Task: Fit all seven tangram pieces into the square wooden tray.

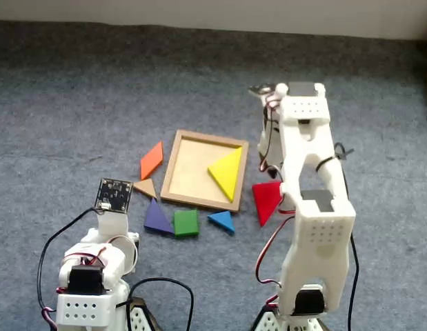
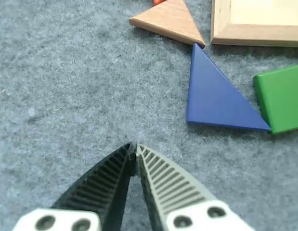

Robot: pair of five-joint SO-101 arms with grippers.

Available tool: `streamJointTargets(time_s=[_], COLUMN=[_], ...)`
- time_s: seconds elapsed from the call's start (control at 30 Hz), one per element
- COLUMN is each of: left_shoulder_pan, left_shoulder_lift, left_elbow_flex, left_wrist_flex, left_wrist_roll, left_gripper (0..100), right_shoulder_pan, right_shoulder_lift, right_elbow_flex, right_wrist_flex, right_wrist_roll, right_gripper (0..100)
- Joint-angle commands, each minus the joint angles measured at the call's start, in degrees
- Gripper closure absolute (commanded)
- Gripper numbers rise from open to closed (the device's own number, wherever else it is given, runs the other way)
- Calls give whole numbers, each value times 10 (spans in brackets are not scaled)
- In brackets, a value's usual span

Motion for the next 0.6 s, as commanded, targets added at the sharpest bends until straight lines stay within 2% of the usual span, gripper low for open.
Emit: streamJointTargets(time_s=[0.0,0.27,0.57], left_shoulder_pan=[-7,-7,-7], left_shoulder_lift=[-17,-17,-17], left_elbow_flex=[11,11,11], left_wrist_flex=[2,2,2], left_wrist_roll=[4,4,4], left_gripper=[994,994,994], right_shoulder_pan=[3,-15,-55], right_shoulder_lift=[-57,-114,-265], right_elbow_flex=[-49,-22,138], right_wrist_flex=[16,16,-2], right_wrist_roll=[-47,-179,-254], right_gripper=[929,929,928])
